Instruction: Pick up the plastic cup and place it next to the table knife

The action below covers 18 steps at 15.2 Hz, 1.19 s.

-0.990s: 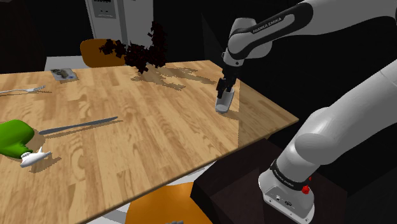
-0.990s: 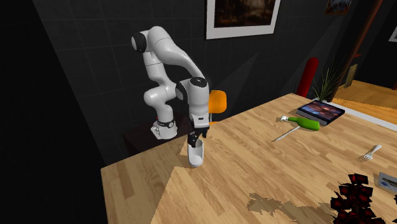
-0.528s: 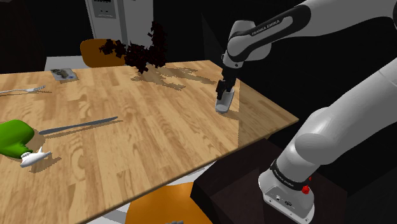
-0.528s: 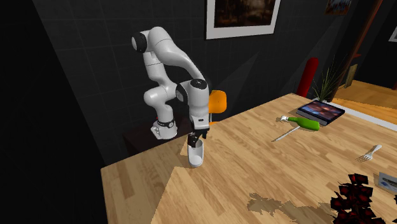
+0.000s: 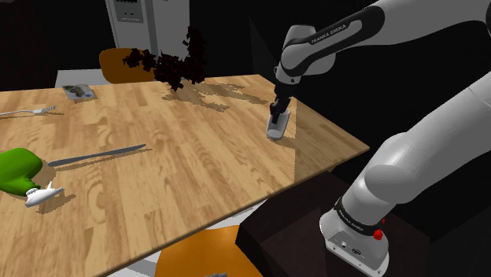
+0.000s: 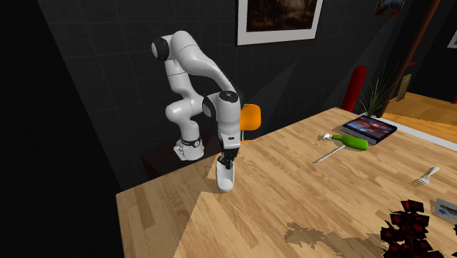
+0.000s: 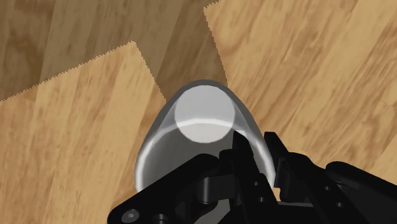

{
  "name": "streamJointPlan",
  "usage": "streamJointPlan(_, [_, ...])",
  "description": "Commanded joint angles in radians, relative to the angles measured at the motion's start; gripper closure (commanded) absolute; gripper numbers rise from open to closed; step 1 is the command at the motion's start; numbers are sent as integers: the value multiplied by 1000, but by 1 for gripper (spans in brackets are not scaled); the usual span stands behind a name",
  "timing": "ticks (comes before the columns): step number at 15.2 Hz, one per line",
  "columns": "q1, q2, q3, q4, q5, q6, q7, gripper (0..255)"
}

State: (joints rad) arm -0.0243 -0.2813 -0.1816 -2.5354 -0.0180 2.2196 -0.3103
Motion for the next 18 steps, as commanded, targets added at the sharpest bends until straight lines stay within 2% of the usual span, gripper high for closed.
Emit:
streamJointPlan(1, [0, 1, 0, -1, 0, 0, 0, 255])
streamJointPlan(3, [0, 0, 0, -1, 0, 0, 0, 255])
streamJointPlan(18, [-3, -96, 13, 126, -10, -223, 16, 255])
